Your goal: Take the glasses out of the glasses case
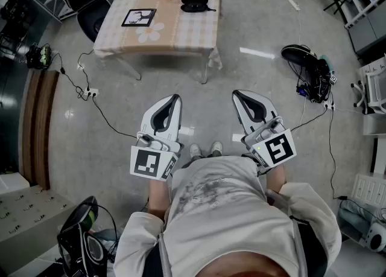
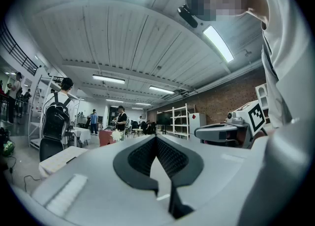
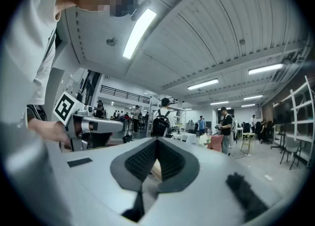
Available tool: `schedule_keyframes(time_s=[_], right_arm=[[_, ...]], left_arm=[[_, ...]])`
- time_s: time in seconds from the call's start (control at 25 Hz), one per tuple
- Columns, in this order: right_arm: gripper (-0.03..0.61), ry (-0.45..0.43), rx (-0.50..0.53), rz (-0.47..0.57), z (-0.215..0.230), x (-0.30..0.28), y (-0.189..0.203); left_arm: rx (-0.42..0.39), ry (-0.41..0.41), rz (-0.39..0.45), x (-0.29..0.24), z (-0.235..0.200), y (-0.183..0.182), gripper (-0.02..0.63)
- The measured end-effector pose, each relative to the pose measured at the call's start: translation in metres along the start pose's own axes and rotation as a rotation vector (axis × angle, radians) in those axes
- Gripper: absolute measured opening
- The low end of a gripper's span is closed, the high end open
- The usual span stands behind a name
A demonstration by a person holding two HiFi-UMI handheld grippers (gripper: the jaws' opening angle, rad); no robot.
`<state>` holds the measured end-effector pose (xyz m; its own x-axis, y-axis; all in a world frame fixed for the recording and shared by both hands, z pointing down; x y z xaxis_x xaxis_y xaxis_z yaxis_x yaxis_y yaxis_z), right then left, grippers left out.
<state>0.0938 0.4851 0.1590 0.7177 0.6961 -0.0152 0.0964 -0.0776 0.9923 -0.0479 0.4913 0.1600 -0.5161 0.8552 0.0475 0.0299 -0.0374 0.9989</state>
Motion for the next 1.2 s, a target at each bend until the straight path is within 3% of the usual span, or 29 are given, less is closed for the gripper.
schedule_keyframes(time_s=[0.6, 1.2], right_arm=[[0.017, 0.002, 0.006, 0.039, 0.024, 0.016, 0.002], [0.017, -0.034, -0.008, 0.039, 0.04, 0.013, 0.012]], left_arm=[[0.002, -0.037, 0.01, -0.025, 0.025, -0.003, 0.008], [-0.027, -0.081, -0.066, -0.04, 0.035, 0.013, 0.008]])
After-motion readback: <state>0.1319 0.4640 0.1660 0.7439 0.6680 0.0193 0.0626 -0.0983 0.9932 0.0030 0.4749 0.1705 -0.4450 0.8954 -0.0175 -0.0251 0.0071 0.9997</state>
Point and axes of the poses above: the fingertips, and each gripper's own axes: x backward along the fingers, z to its right, y out of its underside, the point moved 1 cm from there along x, backward along the fingers
